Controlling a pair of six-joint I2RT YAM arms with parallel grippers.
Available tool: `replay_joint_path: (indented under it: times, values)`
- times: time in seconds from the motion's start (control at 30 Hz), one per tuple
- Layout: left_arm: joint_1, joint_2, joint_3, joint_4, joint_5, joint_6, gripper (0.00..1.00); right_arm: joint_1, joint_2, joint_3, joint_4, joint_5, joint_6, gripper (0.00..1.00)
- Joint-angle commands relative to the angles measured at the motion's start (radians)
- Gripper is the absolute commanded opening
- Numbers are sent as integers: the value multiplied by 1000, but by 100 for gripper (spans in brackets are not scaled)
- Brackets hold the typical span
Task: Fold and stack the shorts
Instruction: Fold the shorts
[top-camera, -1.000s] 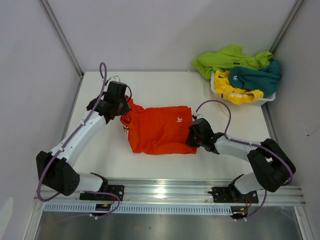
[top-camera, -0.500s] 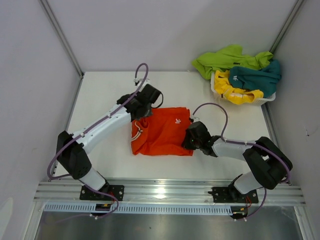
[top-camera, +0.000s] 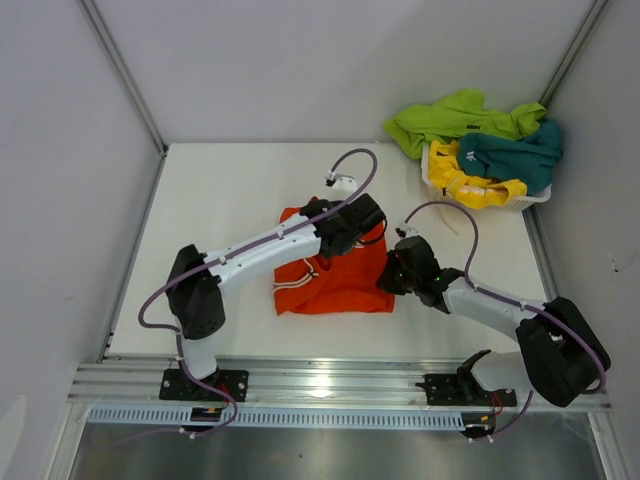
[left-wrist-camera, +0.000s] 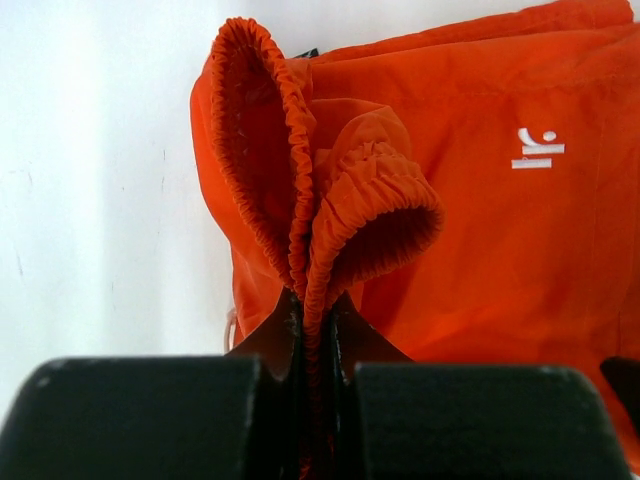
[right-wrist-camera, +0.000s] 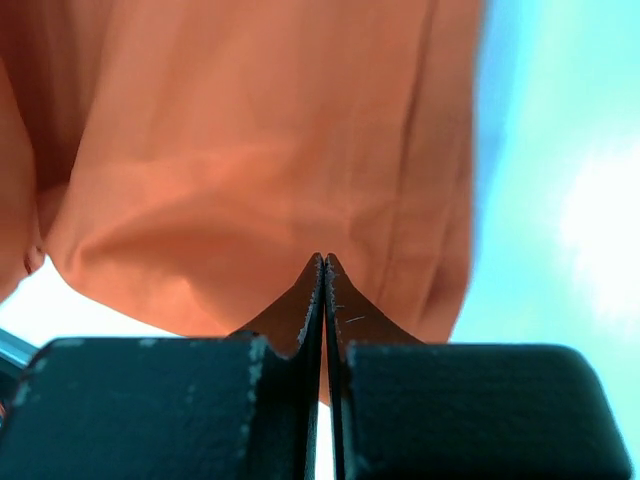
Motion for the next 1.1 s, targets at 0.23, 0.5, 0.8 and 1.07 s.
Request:
replay_joint_path:
  times: [0.23,0.5,0.8,1.07]
  values:
    - [-69,83,159,-134,-139,-88,0,-98,-41,-53,-3,-26,-18,0]
    - [-115,162,287,-252,-207,-135,0,-108,102,-96,127,-58,-3,0]
    - [-157,269,455,-343,-234,-135,0,-103,107,-134,163,-69,17,0]
    - [-160,346,461,-227,-152,-56,0,-105,53,-130,121,-72,16,0]
